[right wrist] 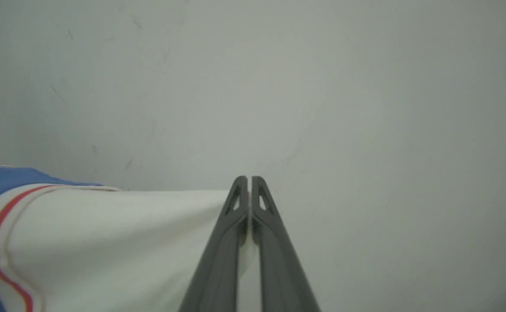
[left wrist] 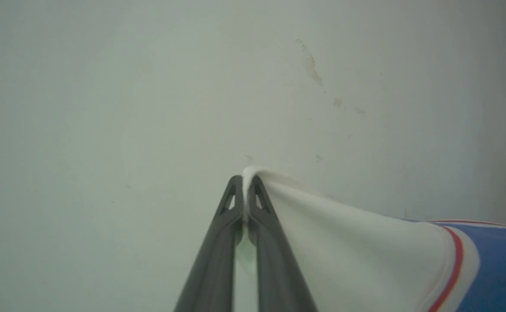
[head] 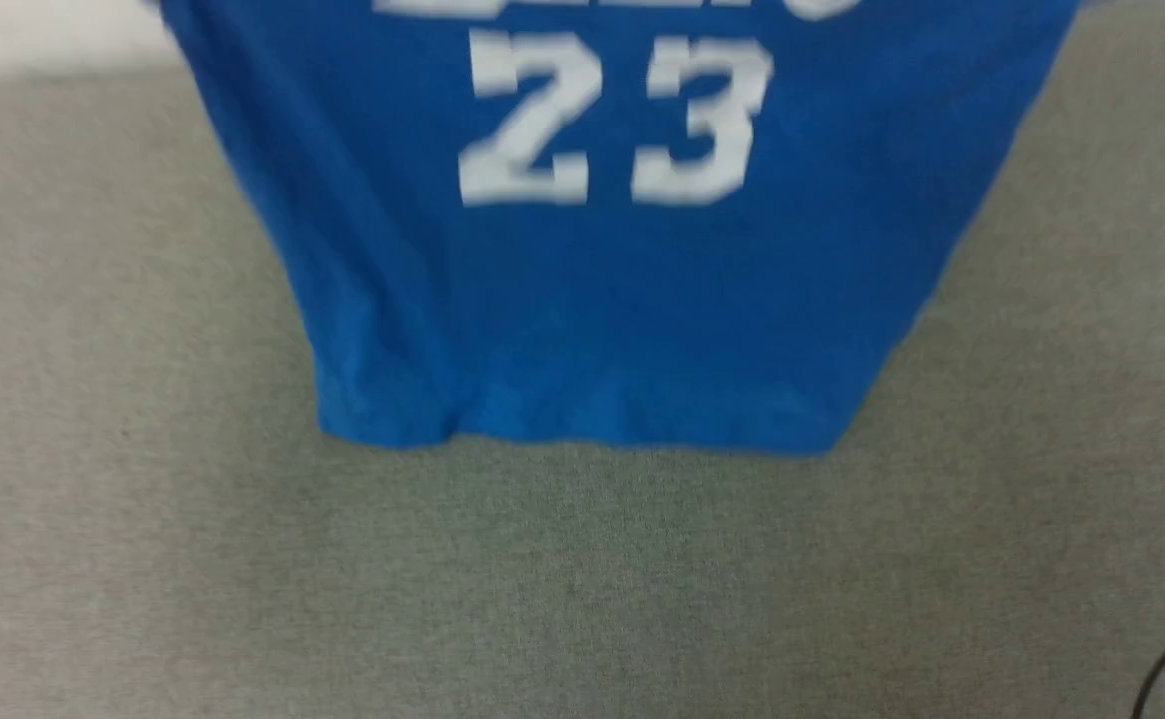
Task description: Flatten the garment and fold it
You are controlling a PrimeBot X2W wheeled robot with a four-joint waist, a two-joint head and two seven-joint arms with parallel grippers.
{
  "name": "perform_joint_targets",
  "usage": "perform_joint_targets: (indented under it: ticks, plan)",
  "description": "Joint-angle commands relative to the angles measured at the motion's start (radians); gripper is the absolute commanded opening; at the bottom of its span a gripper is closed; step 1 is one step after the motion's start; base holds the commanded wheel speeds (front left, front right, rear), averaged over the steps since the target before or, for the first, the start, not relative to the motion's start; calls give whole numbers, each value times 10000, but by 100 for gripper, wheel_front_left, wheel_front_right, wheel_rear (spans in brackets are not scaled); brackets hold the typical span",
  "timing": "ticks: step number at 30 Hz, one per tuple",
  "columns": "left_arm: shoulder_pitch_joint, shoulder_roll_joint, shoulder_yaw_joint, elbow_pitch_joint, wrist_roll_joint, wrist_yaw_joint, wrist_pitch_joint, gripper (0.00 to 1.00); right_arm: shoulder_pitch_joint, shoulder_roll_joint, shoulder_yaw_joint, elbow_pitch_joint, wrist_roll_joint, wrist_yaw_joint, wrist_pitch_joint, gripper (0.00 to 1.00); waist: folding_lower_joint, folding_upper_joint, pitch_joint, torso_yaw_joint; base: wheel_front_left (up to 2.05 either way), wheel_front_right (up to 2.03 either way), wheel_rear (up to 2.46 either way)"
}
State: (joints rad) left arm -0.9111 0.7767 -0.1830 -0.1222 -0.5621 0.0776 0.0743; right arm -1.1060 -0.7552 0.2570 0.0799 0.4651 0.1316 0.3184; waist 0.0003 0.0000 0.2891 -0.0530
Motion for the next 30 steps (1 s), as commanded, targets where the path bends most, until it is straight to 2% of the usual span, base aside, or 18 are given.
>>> perform_joint_targets:
  ticks: [1,7,12,17,24,30]
  plan:
    - [-596,-85,-149,352,113,-154,50,0,-492,127,163,288,-66,-9,-164,0,-3,0,1354,-200,0,0,0]
    - [-3523,-702,-862,2437,751,-760,-283,0,-2853,598,721,2049,-285,-9,-997,0,-3,0,2272,-195,0,0,0]
    - [-5681,-1408,-1075,3955,1213,-886,-1245,0,-4608,943,1020,3444,-641,-9,-1817,0,-3,0,2620,-169,0,0,0]
    - [-6993,-1854,-1129,5133,1483,-954,-2345,0,-5820,1330,1101,4715,-938,-9,-2638,0,-3,0,2777,-144,0,0,0]
    - [-6718,-2196,-1448,6412,1466,-1225,-2867,0,-5862,1688,1714,5782,-770,-9,-3326,0,-3,0,2799,45,0,0,0]
    - [-4455,-2600,-1749,6973,1210,-1261,-3162,0,-4398,1925,2102,6399,-173,-9,-3920,0,-3,0,2130,327,0,0,0]
